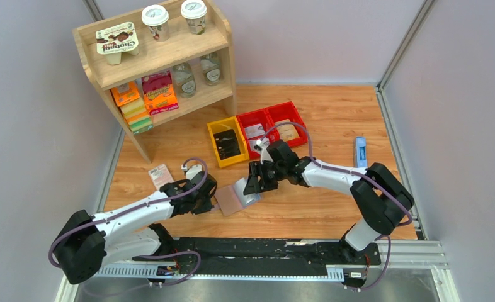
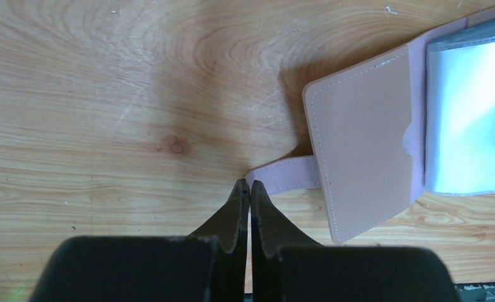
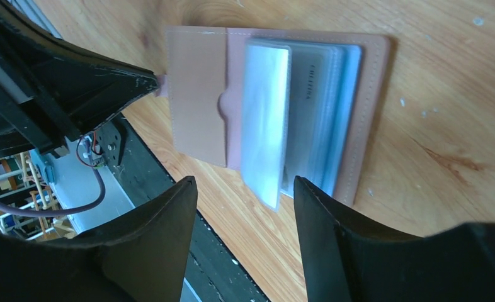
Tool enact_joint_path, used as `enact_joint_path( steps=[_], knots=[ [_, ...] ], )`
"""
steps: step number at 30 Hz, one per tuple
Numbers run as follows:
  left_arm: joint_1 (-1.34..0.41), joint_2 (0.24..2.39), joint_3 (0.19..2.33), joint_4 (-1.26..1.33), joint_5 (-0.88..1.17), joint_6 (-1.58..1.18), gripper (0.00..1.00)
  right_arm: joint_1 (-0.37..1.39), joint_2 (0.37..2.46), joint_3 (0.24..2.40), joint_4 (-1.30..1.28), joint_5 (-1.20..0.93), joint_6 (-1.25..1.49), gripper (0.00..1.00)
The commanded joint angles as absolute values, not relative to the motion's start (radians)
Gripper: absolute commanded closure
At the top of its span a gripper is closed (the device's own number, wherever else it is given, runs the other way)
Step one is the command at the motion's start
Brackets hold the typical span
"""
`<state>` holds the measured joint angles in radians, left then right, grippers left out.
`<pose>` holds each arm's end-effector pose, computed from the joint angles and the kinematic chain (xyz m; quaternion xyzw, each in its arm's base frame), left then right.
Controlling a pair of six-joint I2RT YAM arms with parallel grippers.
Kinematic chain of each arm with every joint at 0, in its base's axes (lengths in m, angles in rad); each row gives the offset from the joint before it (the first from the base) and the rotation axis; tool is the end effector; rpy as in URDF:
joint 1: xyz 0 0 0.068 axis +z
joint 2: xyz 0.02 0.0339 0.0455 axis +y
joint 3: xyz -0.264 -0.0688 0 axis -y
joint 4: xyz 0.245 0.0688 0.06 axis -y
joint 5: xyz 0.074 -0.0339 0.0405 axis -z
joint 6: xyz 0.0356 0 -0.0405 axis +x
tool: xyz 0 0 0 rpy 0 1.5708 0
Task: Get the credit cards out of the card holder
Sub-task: Remove the credit card from the card holder.
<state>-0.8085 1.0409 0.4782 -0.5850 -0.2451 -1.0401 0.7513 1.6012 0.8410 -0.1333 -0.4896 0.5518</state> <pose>0.1239 -0.1172 0.1624 -0.1376 0.9609 -0.0943 0.2209 0.2173 0.2259 0.1699 -0.1712 0.9025 0.3772 0.1177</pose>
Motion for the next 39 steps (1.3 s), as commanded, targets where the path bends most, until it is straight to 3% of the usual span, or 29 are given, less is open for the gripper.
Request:
enact_joint_path(
  steps=[1, 23, 31, 36, 39],
  knots=[
    [-0.805, 1.055, 0.474, -0.555, -0.239, -1.011, 1.0, 0.762, 1.614, 0.887, -0.083, -0.523, 0.558, 0.41],
    [-0.805, 0.95, 0.459, -0.549, -0.29, -1.031, 0.99, 0.885, 1.755, 1.005, -0.032, -0.618, 0.614, 0.44],
    [-0.805, 0.75, 0.43, -0.594, -0.357, -1.065, 0.84, 0.917, 1.853, 1.071, -0.041, -0.634, 0.604, 0.44],
    [-0.805, 0.625, 0.431, -0.617, -0.365, -1.075, 0.71, 0.933, 1.904, 1.11, -0.074, -0.638, 0.581, 0.39],
    [-0.805, 0.578, 0.433, -0.618, -0.364, -1.081, 0.7, 0.936, 1.94, 1.123, -0.098, -0.623, 0.575, 0.36]
  ],
)
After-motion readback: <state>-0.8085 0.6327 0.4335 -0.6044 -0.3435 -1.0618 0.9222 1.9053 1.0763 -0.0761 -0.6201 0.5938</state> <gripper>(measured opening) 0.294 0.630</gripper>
